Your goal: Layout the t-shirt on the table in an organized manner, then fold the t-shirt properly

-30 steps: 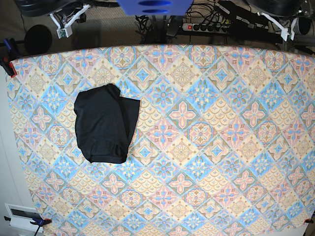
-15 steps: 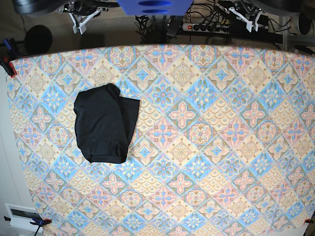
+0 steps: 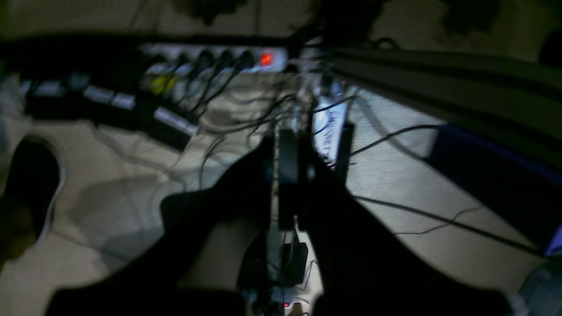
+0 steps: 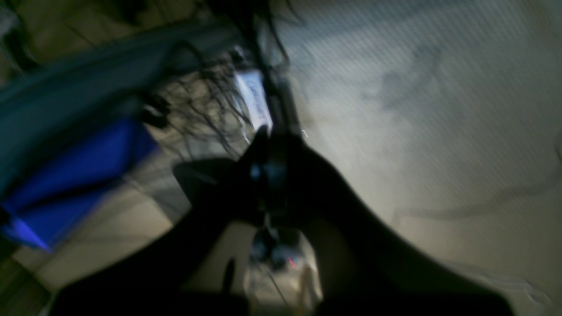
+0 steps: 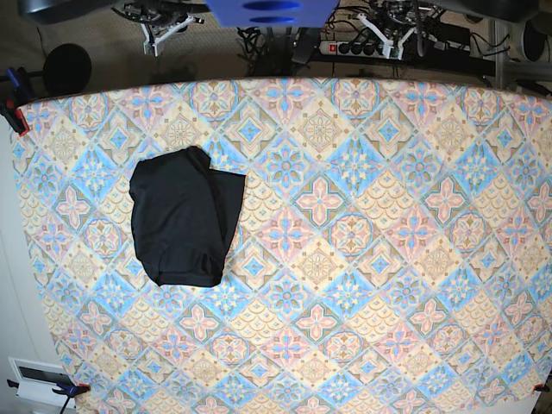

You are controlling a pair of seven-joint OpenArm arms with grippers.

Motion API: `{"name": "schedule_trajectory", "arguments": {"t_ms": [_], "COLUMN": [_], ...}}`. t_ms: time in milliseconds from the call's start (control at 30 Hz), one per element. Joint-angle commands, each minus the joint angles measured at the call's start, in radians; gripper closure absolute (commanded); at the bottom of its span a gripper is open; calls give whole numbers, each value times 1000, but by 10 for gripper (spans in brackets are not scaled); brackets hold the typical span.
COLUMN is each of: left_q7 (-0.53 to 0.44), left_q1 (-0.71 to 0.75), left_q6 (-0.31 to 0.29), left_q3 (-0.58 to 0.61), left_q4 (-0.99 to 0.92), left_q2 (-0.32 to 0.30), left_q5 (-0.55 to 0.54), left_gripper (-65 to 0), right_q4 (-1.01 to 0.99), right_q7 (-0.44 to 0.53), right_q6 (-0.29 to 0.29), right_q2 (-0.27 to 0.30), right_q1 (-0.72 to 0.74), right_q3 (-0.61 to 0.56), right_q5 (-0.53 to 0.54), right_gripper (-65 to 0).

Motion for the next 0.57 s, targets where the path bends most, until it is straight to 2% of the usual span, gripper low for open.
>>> {"name": "schedule_trajectory", "arguments": {"t_ms": [0,200,233,333,433,533], "left_q7": [-13,-16,-16,-15,-16,-18], "left_q1": [8,-7,-9,-27,-30,-35], "left_q6": [-1,-1,-1,-1,-1,-1], "left_q3": [19,63,62,60,59,57], "left_q4": [-2,-2,-2,-2,-2,22], "left_q2": [0,23,23,23,23,23], "left_q5": [1,1,1,-5,-7,-8], "left_gripper": [-5,-7,-7,-7,-7,-7], "right_q4": [-11,-22,-22,-22,-20,-20], "right_q7": [4,10,10,10,10,10], "right_q6": [3,-8,-32,-180,-303,-313], "right_q2": [13,13,13,8,8,6], "right_q1": [-15,-15,-13,-13,-13,-13], "right_q3": [4,4,4,1,0,-2], "right_q5": [-7,-7,-7,-7,-8,-10], "right_gripper": [0,0,0,0,0,0]}}
